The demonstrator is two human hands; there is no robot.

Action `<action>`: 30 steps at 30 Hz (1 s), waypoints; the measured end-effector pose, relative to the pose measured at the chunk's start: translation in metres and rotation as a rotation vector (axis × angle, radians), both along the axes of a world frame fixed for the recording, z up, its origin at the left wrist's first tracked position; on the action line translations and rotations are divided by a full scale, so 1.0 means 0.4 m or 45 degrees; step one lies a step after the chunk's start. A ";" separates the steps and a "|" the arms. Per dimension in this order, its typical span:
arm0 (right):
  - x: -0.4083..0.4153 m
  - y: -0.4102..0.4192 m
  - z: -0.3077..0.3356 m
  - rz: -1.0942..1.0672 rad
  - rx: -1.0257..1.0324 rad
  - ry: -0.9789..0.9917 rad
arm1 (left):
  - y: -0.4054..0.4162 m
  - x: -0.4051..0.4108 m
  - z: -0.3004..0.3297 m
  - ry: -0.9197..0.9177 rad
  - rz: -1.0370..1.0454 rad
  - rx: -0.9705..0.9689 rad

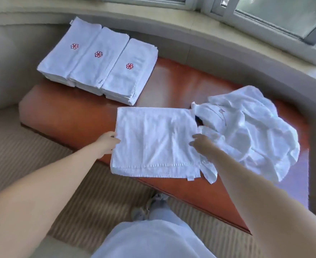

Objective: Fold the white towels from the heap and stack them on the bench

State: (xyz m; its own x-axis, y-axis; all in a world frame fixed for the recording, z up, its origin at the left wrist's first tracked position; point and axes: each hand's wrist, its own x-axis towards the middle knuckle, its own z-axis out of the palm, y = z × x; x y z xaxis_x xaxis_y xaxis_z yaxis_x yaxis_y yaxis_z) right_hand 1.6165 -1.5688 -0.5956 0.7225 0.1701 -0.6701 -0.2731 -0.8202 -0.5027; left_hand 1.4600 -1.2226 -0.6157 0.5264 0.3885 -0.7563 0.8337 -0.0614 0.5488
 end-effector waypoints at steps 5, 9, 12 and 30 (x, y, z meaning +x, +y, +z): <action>-0.036 -0.034 -0.133 -0.032 -0.146 0.144 | -0.007 -0.058 -0.131 0.227 -0.095 0.113; -0.043 -0.054 -0.185 -0.100 -0.275 0.195 | -0.020 -0.092 -0.204 0.300 -0.067 0.256; -0.048 -0.072 -0.229 -0.248 -0.290 0.225 | -0.034 -0.107 -0.244 0.362 -0.015 0.289; -0.085 -0.111 -0.380 -0.878 0.069 0.336 | -0.063 -0.134 -0.323 0.217 0.371 0.132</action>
State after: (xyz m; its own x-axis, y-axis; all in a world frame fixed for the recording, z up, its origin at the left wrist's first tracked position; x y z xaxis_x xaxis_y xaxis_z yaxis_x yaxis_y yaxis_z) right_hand 1.5825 -1.6131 -0.7476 0.4931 -0.2264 -0.8400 -0.8349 -0.3947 -0.3837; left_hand 1.4064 -1.2480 -0.7449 0.2520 0.5830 -0.7724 0.9033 0.1447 0.4038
